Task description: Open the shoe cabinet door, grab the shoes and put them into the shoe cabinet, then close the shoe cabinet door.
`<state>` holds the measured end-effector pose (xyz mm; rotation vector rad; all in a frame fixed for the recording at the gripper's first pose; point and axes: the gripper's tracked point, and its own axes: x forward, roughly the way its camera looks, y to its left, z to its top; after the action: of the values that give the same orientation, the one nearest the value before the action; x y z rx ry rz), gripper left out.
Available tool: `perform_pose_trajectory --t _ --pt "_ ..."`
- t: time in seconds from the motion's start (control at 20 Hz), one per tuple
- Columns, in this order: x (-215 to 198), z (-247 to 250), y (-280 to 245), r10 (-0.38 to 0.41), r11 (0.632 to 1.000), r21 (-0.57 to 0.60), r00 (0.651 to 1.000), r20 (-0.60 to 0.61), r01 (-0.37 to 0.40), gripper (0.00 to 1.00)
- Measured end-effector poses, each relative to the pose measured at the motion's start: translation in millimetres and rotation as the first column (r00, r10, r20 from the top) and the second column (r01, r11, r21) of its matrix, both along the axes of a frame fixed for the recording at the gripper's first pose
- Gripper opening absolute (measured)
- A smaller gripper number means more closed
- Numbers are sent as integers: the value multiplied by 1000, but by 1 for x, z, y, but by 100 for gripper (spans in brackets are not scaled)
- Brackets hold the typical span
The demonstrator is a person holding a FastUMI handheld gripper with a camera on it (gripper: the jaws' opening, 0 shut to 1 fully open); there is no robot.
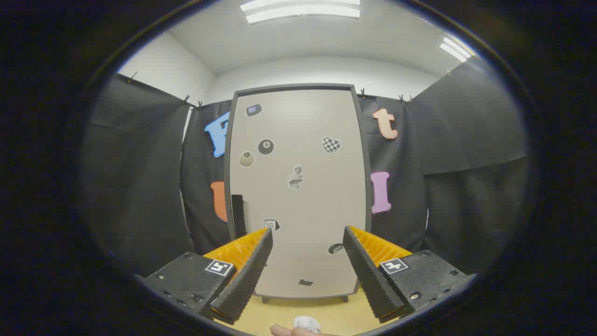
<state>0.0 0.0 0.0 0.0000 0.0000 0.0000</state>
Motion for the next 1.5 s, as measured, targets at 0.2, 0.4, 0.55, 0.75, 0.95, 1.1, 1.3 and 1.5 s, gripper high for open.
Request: perform_pose_trajectory --t 0.2,0.4,0.55,0.75,0.95,1.1,1.3,1.5 --pt "-5 1 4 2 1000 -19 1000 -2 -2 99" --pt "-7 7 9 24 1000 7 1000 11 -24 99" --pt "-15 4 15 4 1000 18 1000 12 -4 99" --pt "-9 4 27 18 1000 19 1000 13 -18 99" --pt "14 -6 46 45 999 12 999 -12 -45 99" --pt "42 -15 71 90 996 13 996 -21 -90 99" --pt "78 -18 109 147 988 -35 989 -22 -148 99" --pt "108 -37 141 141 988 -61 989 -46 -144 99"
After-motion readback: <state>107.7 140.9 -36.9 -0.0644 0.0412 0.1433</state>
